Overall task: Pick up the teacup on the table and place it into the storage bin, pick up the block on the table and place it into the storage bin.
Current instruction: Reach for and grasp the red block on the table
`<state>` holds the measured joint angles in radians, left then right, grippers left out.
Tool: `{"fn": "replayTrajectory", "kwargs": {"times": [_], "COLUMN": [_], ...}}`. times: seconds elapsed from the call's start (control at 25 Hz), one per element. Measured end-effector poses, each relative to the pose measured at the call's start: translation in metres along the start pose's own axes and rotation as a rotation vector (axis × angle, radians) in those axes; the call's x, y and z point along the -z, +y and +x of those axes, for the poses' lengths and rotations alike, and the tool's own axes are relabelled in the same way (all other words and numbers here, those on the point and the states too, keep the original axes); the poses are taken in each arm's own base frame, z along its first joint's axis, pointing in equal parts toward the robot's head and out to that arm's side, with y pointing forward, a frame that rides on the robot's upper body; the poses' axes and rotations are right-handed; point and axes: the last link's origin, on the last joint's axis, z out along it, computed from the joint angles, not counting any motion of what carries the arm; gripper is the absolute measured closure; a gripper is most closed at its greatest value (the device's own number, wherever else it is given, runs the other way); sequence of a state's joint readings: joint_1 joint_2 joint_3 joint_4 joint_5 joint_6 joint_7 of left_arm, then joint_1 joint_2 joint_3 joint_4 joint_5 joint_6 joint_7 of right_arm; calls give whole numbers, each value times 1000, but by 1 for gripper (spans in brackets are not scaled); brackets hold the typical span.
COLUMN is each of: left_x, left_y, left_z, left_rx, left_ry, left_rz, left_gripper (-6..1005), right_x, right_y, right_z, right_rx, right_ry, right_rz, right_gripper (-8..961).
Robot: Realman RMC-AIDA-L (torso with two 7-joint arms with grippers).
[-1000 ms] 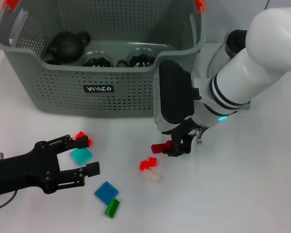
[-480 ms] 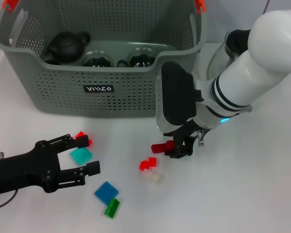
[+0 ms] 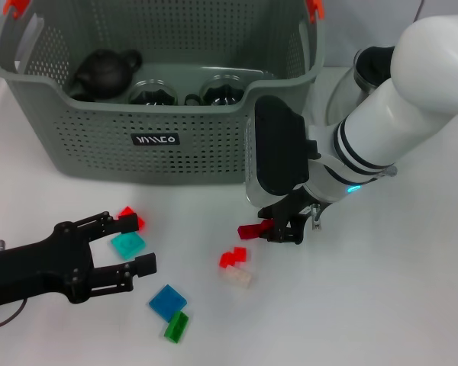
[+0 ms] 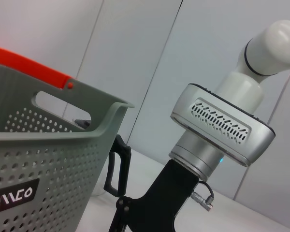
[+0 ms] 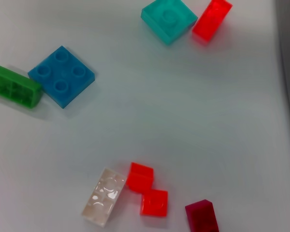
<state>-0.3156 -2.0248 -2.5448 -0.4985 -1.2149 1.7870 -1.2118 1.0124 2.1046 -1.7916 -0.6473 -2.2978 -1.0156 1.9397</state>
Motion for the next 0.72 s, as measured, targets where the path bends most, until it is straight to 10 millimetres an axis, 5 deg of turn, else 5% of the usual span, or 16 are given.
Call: {"fn": "replayTrajectory", "kwargs": {"times": [0.12, 0.72], "left_x": [0, 0], "left_y": [0, 0], "left_z": [0, 0], "left_rx": [0, 0], "left_ry": [0, 1], "left_rz": [0, -2], "left_gripper": [145, 144], "right_x": [0, 0], "right_y": [0, 0], "right_z": [0, 2], "right_rx": [0, 0], "right_ry": [0, 4], "right_rz": [0, 2], "right_gripper": [649, 649]}}
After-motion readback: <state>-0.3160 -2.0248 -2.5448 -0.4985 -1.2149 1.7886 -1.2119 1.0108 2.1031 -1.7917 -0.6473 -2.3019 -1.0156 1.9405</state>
